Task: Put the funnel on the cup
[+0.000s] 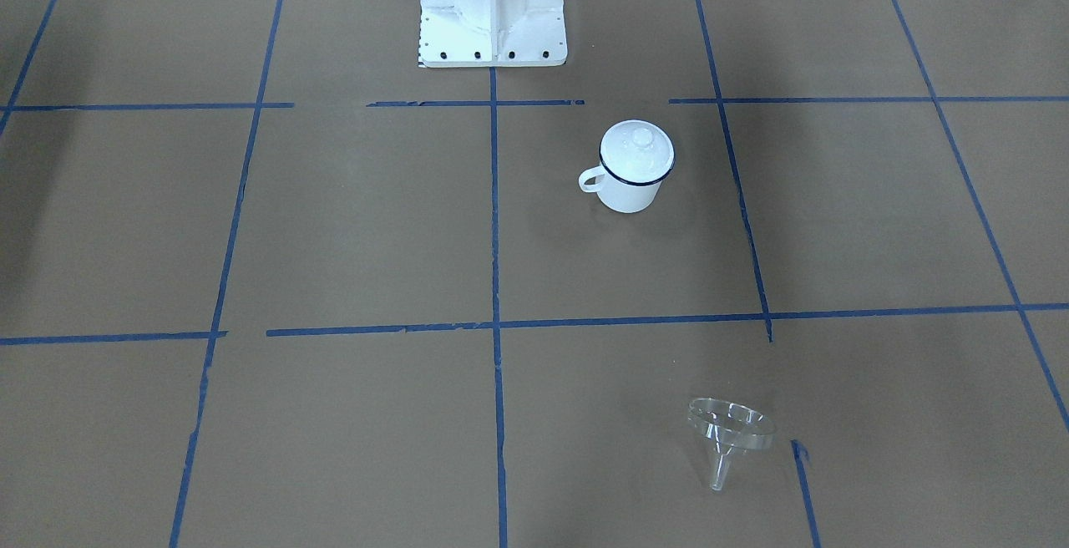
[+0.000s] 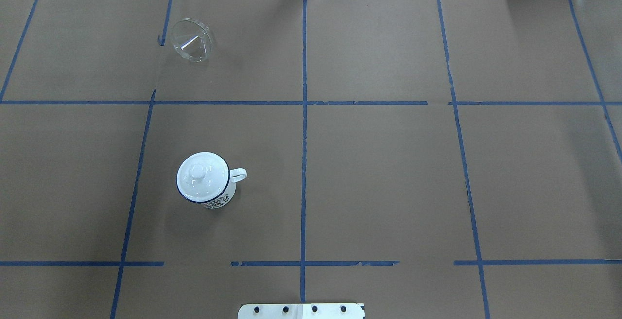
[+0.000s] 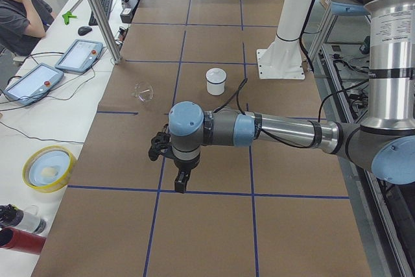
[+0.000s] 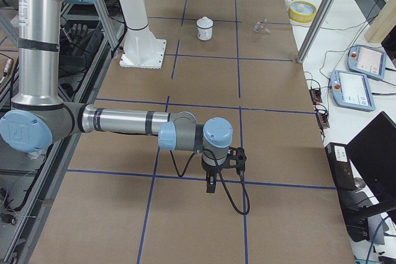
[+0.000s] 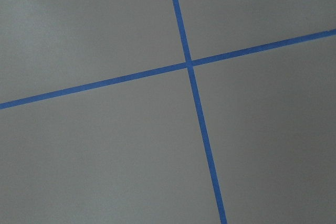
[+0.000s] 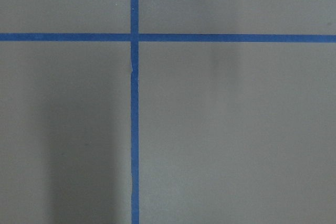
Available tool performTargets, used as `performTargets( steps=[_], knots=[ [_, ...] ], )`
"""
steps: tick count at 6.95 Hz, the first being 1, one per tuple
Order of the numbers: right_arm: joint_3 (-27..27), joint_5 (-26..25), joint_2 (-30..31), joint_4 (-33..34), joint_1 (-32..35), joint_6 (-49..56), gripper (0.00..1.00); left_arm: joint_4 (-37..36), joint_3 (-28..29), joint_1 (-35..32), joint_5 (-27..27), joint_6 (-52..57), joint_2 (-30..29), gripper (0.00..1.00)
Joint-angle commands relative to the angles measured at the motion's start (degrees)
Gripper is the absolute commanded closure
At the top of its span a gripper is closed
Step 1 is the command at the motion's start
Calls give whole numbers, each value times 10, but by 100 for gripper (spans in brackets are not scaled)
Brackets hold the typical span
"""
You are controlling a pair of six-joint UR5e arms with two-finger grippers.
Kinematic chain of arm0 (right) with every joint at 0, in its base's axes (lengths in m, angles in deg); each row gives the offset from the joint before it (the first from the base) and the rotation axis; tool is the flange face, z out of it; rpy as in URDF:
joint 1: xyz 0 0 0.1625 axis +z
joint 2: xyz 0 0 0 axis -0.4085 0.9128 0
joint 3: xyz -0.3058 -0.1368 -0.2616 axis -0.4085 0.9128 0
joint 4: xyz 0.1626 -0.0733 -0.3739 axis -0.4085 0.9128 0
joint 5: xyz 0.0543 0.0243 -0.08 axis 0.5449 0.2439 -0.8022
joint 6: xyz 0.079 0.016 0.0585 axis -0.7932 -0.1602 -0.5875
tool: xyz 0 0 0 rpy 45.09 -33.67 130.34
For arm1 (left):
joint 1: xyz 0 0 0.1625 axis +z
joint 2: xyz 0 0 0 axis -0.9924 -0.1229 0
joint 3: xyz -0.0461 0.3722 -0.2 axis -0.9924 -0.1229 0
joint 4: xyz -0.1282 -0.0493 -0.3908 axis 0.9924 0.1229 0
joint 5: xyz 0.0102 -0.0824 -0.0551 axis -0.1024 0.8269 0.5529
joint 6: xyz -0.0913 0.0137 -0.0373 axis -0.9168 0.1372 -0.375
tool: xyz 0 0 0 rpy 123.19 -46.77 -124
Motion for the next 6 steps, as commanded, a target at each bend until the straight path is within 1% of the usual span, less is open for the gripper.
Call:
performTargets(
  steps=[1,4,5,6],
  knots=[
    [0,0,0,0,0,0,0,2,-7,0,0,0,-3,0],
    [0,0,0,0,0,0,0,2,-30,1,0,-5,-9,0],
    [1,0,0,0,0,0,0,14,-31,2,0,-8,-54,0],
    [0,0,0,0,0,0,0,39,-28,6,0,-8,-84,0]
  ],
)
